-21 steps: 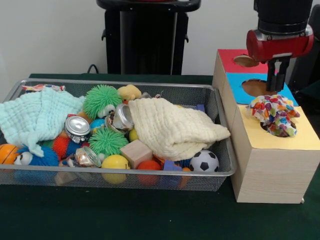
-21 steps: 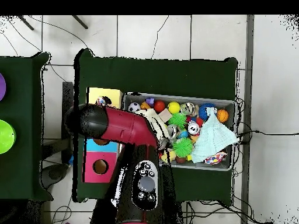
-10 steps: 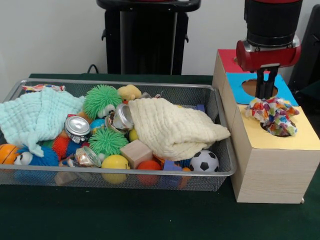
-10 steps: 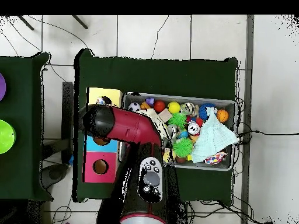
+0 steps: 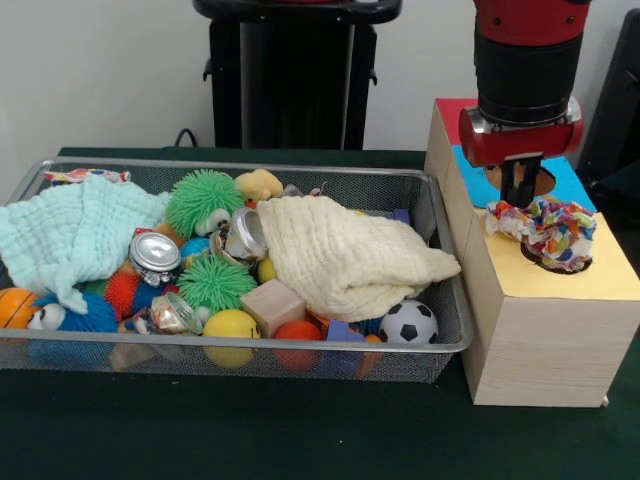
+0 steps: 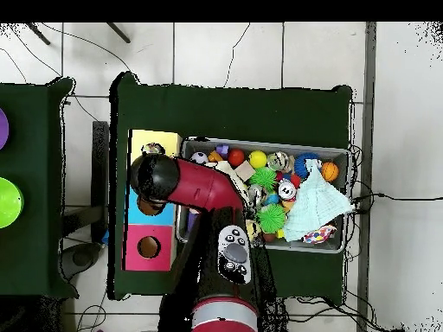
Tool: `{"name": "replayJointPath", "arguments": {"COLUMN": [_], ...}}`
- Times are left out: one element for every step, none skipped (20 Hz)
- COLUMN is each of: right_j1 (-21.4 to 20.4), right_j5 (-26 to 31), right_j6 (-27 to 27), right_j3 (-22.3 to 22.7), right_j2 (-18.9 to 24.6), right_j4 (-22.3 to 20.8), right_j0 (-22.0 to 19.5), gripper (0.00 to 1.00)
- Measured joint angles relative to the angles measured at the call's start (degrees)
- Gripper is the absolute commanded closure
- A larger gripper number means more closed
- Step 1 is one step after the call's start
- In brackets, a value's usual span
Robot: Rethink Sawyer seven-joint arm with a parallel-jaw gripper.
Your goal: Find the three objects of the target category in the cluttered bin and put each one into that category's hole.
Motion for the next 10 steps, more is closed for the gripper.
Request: {"name": "replayJointPath", "arguments": {"right_j1": [-0.09, -0.17, -0.24, -0.32, -0.48, -0.67, -0.73, -0.80, -0.82, -0.83], "right_j5": [-0.22, -0.50, -0.78, -1.06, -1.38, -1.69, -1.83, -1.98, -2.05, -2.05], "right_j6": [0.00, 0.00, 0.00, 0.00, 0.00, 0.00, 0.00, 0.00, 0.00, 0.00], "right_j3": [0.12, 0.29, 0.46, 0.63, 0.98, 1.39, 1.51, 1.63, 1.67, 1.68], "right_j2": [0.26, 0.55, 0.84, 1.12, 1.51, 1.84, 1.93, 2.03, 2.05, 2.05], "right_j4": [0.02, 0.03, 0.03, 0.04, 0.05, 0.06, 0.05, 0.05, 0.02, 0.01], "right_j0": [-0.24, -0.48, -0.73, -0.98, -1.32, -1.59, -1.65, -1.71, -1.70, -1.70], "gripper": [1.00, 1.00, 1.00, 1.00, 1.00, 1.00, 1.00, 1.00, 1.00, 1.00]}}
